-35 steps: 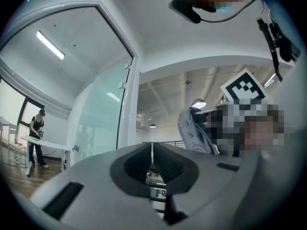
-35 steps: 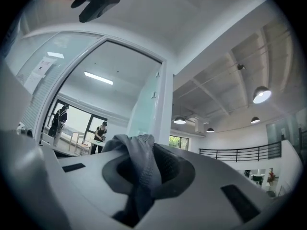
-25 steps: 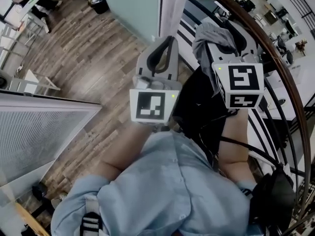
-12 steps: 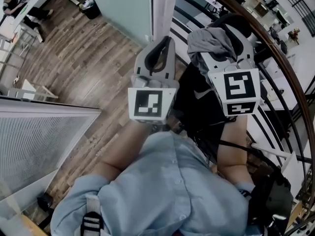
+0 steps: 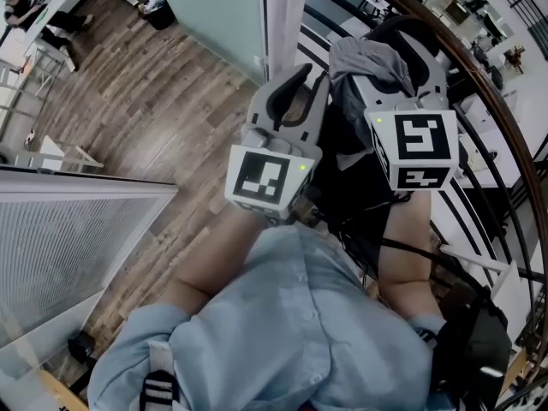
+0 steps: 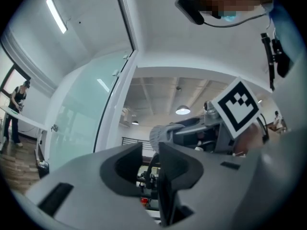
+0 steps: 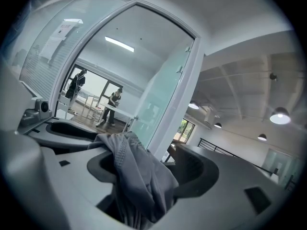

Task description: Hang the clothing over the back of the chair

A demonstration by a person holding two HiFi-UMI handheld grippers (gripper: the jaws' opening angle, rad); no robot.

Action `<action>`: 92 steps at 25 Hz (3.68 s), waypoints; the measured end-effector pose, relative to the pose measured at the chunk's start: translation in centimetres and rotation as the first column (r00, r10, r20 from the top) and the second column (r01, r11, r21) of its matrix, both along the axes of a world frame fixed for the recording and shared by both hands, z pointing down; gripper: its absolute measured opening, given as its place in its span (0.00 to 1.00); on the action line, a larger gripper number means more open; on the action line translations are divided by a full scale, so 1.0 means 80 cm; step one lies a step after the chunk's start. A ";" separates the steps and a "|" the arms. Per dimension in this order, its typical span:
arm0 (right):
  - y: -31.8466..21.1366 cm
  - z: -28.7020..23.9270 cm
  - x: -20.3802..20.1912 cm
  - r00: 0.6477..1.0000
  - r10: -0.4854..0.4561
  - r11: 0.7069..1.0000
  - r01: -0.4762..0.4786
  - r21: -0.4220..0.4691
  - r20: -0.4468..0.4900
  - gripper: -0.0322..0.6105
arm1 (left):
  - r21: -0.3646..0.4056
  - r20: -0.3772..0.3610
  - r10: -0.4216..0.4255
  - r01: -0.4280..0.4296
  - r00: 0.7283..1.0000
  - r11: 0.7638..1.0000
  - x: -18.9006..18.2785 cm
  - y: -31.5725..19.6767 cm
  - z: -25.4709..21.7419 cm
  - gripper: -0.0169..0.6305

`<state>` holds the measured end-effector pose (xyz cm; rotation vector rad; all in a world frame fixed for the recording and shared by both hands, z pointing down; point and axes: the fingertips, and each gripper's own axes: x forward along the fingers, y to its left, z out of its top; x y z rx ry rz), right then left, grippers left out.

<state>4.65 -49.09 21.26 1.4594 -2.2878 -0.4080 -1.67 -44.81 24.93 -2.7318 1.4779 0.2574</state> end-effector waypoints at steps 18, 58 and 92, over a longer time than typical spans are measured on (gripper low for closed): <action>-0.010 -0.006 -0.008 0.998 -0.063 0.998 0.062 0.009 0.020 0.50 | -0.051 0.047 0.106 -0.104 0.993 0.993 0.023 -0.030 0.023 0.38; -0.097 -0.125 -0.025 0.984 -0.164 0.984 0.158 0.083 0.069 0.13 | 0.063 0.004 0.000 0.000 1.000 0.998 -0.011 -0.126 -0.122 0.05; 0.100 -0.004 0.037 0.917 0.035 0.971 -0.126 0.203 0.398 0.11 | 0.076 0.027 0.001 -0.003 1.000 0.997 0.023 0.030 -0.028 0.05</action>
